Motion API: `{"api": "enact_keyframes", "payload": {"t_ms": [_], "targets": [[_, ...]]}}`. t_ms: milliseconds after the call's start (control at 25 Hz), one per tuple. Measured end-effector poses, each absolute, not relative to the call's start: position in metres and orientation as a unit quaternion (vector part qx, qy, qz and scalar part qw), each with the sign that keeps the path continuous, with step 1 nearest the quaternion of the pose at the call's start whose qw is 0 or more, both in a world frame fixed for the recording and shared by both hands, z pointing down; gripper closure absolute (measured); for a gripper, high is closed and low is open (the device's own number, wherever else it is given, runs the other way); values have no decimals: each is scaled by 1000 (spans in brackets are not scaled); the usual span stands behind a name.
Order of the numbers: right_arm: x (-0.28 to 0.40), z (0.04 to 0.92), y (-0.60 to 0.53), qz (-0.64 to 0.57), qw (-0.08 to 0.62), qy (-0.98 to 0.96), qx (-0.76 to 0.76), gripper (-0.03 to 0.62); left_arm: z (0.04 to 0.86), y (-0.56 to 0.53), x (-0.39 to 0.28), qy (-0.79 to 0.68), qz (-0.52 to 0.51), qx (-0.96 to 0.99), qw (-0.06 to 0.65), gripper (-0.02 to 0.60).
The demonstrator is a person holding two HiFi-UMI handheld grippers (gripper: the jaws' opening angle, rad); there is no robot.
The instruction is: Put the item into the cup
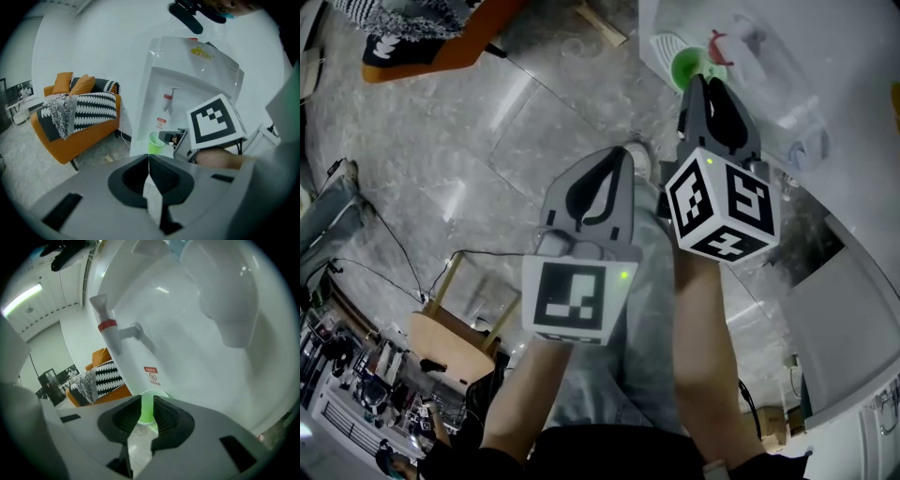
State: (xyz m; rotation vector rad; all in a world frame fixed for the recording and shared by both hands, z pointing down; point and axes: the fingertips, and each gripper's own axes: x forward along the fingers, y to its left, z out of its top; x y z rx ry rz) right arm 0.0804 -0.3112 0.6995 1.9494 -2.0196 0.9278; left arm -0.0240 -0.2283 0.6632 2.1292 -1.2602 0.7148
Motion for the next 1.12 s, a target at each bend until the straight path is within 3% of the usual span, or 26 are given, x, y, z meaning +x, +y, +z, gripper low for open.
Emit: {"api": "enact_keyframes", "payload": {"t_ms": [320,680,1120], "targets": [[79,694,-310,306,84,-684,656,510,662,-231,-24,-471,262,795,278,569],[68,661,-294,270,97,-719,634,574,635,-223,-41,-498,236,790,270,569],[31,528,-221,203,128,-792,561,585,517,-167,-57,-529,187,794,234,569]]}}
